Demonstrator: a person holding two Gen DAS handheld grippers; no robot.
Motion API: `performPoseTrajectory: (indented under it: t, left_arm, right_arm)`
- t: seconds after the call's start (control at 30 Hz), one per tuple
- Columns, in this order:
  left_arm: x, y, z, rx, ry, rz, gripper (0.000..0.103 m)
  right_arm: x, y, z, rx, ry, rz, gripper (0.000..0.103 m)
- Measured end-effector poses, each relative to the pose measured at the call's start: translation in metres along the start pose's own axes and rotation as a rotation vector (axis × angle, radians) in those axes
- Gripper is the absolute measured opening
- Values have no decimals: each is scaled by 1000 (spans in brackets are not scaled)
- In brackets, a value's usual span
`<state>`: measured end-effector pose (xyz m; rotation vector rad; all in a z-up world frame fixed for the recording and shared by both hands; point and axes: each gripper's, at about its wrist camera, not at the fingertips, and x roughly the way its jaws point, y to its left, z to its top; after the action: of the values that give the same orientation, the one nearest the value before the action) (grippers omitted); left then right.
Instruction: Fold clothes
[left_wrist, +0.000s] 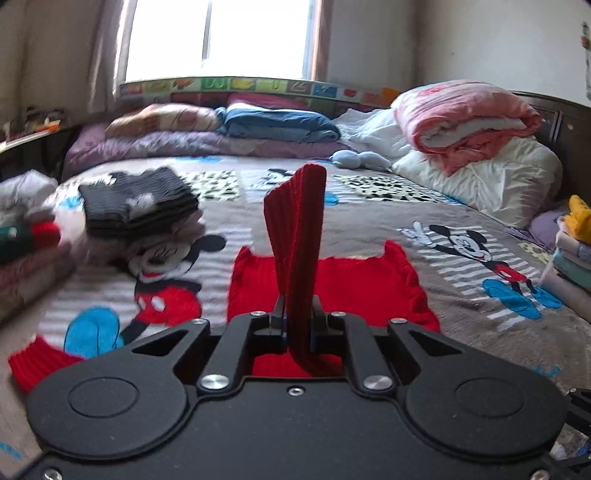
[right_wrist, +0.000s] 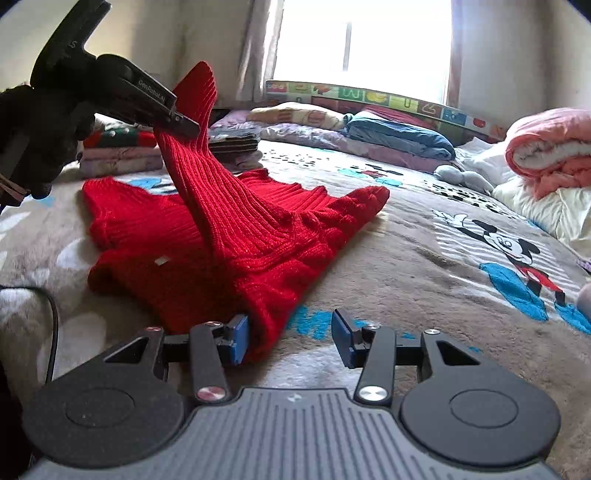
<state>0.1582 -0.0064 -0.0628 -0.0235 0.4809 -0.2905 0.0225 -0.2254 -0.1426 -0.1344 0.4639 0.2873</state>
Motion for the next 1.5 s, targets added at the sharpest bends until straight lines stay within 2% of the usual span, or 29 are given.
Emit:
performPoseTrajectory:
  t: [0.37,0.63,0.8,0.9,1.03,1.1,1.13,1.23,1.33,1.4,1.5]
  left_arm:
    - [-13,27,-41,-148,-12,-17,9]
    - [-5,41,-79,-225,45,4,9]
    - [-5,44,-80,-236,44,-11,9]
    - [-5,46,-81,-253,48,-18,10]
    - [-5,48,-80,-276,59,-17,16]
    - [-8,52,-79,-286,59,1,23]
    - [-10,54,-78,-290,59,11,31]
    - [-20,63,-75,-318,44,58,41]
    - [-33,72,-67,-328,18,139,41]
    - [-43,77,-62,-324,0,184,41]
    - [-47,67,-50,-266,-4,173,41]
  right_arm:
    - [3,-4,-4,4,27,-2,47]
    - [1,-6,-6,-4,42,1,47]
    - [-12,-5,-6,-31,48,26,47]
    - [-25,0,-3,-44,18,65,47]
    - [-27,12,14,-58,-36,108,47]
    - [-18,17,23,-64,-53,129,47]
    - [-13,19,27,-64,-55,142,47]
    - [4,23,29,-59,-48,178,47]
    - [17,26,24,-41,-22,211,49]
    - [16,26,19,-18,-28,240,54]
    - [12,23,15,5,-58,261,55]
